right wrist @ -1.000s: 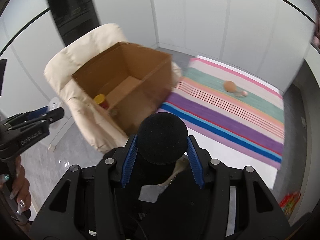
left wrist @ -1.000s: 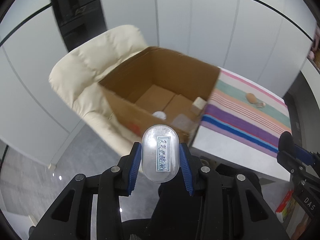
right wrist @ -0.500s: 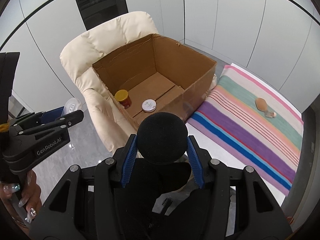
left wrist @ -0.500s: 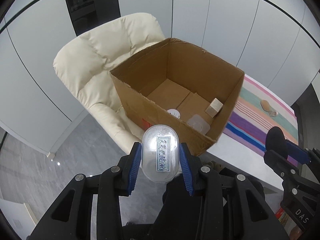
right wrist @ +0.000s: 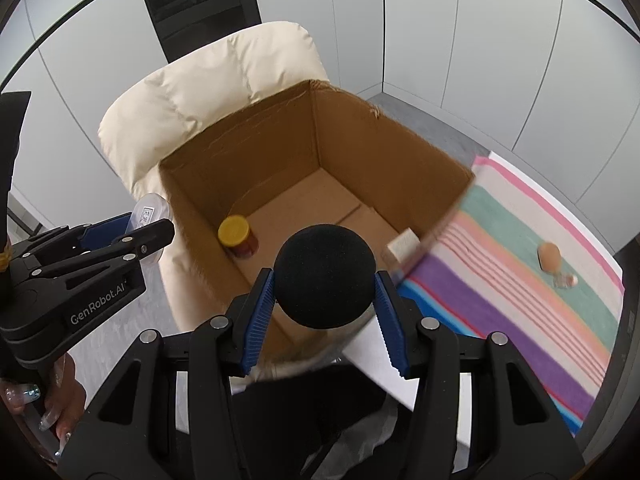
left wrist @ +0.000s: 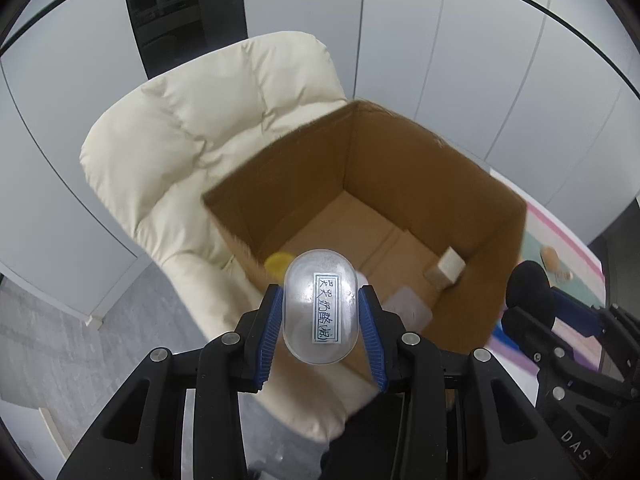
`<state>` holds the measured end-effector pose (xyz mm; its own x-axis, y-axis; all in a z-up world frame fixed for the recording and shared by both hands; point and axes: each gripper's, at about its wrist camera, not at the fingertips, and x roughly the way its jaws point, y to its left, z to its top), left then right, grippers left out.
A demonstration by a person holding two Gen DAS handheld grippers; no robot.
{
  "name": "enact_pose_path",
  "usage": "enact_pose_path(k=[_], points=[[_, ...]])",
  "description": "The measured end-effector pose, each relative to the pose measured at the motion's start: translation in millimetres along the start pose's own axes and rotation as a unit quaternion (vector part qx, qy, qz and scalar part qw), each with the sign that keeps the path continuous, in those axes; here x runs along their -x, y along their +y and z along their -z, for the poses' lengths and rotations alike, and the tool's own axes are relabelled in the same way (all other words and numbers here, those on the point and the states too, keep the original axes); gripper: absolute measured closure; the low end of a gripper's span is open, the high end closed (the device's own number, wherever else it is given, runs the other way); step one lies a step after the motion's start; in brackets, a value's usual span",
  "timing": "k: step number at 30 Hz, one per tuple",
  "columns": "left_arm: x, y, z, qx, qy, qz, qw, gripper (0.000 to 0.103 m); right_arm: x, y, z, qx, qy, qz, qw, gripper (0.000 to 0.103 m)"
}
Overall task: Organize objects
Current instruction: 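Lower both tools into the box and open them to drop container and puff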
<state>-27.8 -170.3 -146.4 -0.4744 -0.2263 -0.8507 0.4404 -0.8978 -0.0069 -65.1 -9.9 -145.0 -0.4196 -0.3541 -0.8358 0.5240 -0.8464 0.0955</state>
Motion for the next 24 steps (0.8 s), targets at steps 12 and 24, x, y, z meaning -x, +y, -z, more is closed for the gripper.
enact_pose_path(k=[12, 24], points=[[-66, 2, -62, 0.009, -0.001, -0.013, 0.9999, 0.063, -84, -1, -66, -0.001, 0.012, 0.010, 1.000, 0.051], [-88, 7, -76, 0.034, 0.006, 0.033, 0.9989, 0.000, -109, -15, -75, -0.009, 0.011, 0.010, 1.000, 0.000]])
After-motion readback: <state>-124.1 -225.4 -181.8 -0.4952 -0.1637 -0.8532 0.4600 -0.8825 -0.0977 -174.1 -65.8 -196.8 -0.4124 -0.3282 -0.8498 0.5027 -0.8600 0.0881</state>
